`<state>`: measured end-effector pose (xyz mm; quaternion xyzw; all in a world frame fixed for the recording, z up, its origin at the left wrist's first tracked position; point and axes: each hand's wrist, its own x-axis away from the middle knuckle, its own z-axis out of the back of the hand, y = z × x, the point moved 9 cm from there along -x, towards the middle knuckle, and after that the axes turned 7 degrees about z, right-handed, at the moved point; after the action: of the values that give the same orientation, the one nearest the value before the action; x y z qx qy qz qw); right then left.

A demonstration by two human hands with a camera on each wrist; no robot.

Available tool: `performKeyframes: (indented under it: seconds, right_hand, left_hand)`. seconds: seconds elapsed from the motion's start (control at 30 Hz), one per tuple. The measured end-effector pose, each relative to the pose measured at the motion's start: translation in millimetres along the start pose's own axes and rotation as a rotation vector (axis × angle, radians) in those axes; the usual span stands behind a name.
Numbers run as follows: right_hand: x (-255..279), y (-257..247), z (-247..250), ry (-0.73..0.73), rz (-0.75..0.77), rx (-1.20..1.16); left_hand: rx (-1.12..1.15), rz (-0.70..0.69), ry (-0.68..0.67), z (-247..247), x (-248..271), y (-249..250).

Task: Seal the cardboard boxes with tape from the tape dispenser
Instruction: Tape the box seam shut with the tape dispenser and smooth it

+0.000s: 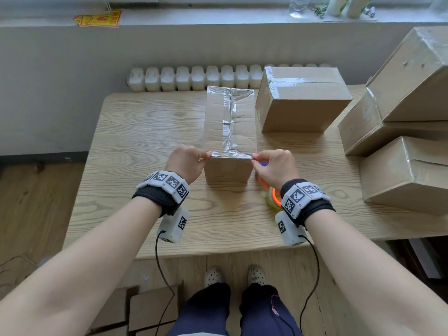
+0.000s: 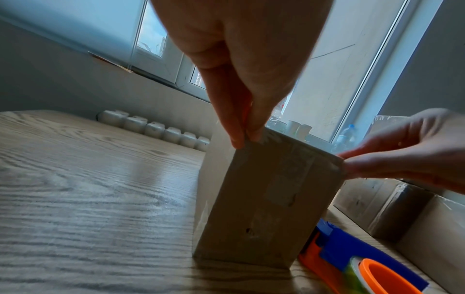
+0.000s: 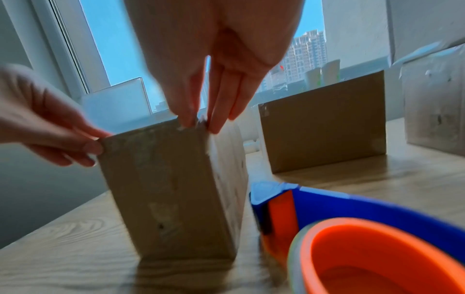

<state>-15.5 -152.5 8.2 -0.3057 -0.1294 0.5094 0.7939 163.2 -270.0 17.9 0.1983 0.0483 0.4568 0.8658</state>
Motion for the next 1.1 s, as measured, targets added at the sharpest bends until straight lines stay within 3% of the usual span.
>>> performKeyframes:
  seconds: [0.1,0.17,0.27,0.57,1.1]
  right_hand:
    - [-2,8,-4,-0.173,-0.025,0.006]
    - [-4,14,-6,-0.199,-0.032,-0.001]
    - [-7,15,-7,-0.152,-0.037,-0.034]
    - [-5,12,-3,-0.027,-0.013,-0.026]
    - [-2,-18,-11,-0.037,0.123,0.255]
  left_hand:
    - [0.018,-0.030,-0.053,0,0,-3]
    - [-0.006,-0.034,-0.114,-3,-2,-6]
    - [0.048,-0.019,-0.145,-4,-7,-10]
    - [0.041,-0.042,-0.049,-4,-15,-5]
    - [0.011,-0.011,-0.061,0,-14,0]
